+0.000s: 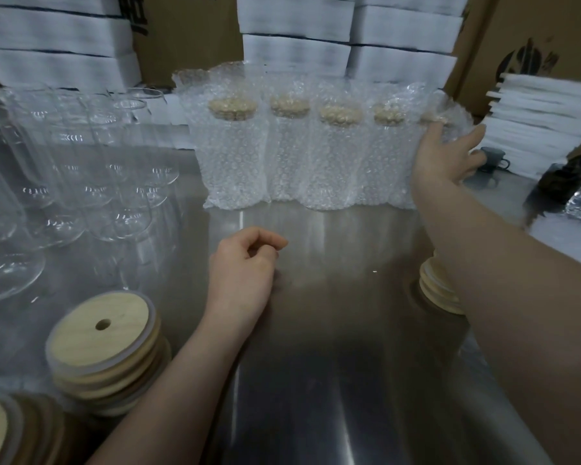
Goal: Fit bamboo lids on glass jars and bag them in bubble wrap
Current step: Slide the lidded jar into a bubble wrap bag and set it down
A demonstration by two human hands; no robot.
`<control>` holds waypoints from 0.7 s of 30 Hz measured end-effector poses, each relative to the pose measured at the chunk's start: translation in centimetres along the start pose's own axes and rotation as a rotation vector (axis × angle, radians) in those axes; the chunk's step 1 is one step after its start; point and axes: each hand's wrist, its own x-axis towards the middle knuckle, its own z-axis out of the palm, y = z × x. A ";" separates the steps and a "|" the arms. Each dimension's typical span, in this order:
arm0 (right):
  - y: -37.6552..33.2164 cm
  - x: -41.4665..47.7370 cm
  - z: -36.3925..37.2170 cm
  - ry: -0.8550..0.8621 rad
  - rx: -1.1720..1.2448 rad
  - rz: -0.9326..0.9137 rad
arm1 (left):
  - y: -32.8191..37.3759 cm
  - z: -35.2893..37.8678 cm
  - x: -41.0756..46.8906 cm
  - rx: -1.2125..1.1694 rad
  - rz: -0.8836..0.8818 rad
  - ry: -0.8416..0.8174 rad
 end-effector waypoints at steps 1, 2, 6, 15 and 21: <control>-0.3 -0.6 -0.2 0.096 -0.045 -0.056 | 0.0 0.0 0.0 -0.003 -0.004 0.001; -0.6 -1.2 -0.4 0.165 -0.064 -0.129 | -0.1 0.1 0.0 -0.007 -0.011 0.002; -0.3 -4.8 -0.2 0.020 -0.079 -0.310 | 0.1 0.0 0.1 -0.009 -0.011 0.005; 3.3 -10.1 1.6 -0.542 -0.153 -0.424 | 0.4 0.3 -0.4 -0.014 -0.015 0.004; 3.8 -9.8 2.3 -0.560 -0.130 -0.429 | 0.5 0.2 -0.3 -0.019 -0.010 0.007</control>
